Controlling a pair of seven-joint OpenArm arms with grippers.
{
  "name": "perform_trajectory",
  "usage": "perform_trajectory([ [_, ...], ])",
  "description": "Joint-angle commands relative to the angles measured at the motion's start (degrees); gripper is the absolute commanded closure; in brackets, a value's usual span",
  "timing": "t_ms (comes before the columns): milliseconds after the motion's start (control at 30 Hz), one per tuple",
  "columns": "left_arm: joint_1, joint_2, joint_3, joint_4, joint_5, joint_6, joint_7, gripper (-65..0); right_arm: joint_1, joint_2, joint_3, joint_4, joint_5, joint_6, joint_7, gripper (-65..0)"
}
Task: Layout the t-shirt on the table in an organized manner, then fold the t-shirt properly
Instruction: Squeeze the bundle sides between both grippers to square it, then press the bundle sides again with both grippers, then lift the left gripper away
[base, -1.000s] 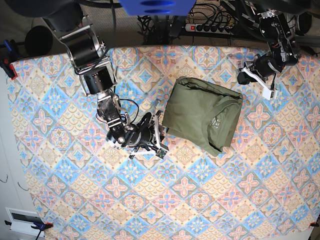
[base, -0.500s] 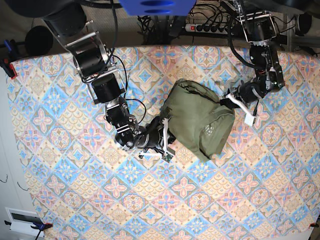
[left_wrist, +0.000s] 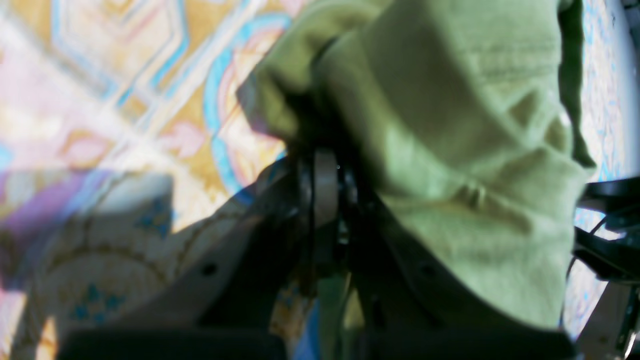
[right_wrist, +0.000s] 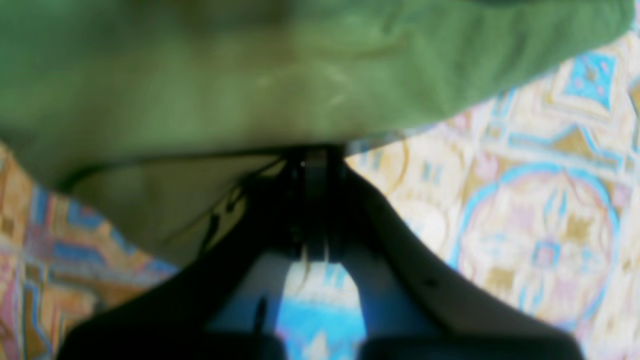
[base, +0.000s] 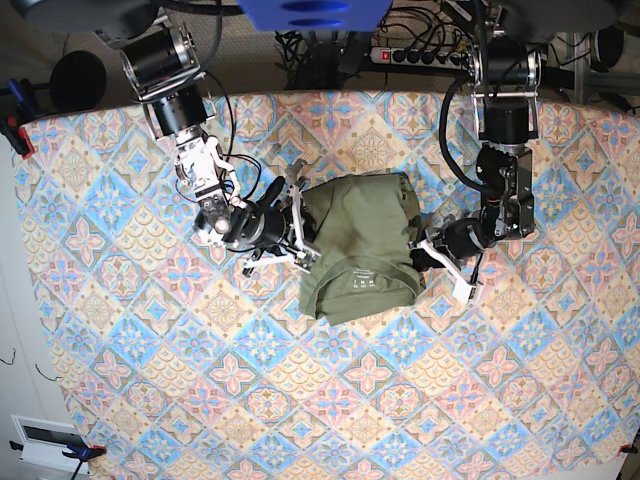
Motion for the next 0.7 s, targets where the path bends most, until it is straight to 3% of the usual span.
perform_trajectory([
  [0, -2.07, 0.35, 2.09, -0.26, 1.16, 0.42, 1.59, 0.0, 0.29, 0.89, 0.37, 2.53, 0.42, 0.17, 0.38, 0.0],
  [200, -4.18, -0.26, 3.23, -0.09, -1.83, 0.42, 2.82, 0.0, -1.73, 1.68, 9.78, 9.48, 0.5, 0.17, 0.03, 0.0],
  [267, -3.83, -2.64, 1.91, 2.2, -4.03, 0.42, 3.52, 0.0, -2.08, 1.77, 11.98, 11.94, 0.5, 0.17, -0.06, 0.0],
  [433, 1.45, -4.75, -5.12, 13.19, -7.28, 0.42, 7.74, 0.0, -4.63, 1.77, 14.44, 18.35, 0.68, 0.17, -3.57, 0.0],
  [567, 6.11, -4.39, -9.78, 25.23, -7.37, 0.42, 12.58, 0.0, -7.36, 0.62, 14.09, 20.82, 0.77, 0.17, -3.57, 0.0],
  [667, 8.66, -1.32, -9.87, 33.93, -7.63, 0.42, 15.04, 0.0, -8.06, -1.57, 14.0, 20.82, 0.77, 0.17, -3.57, 0.0],
])
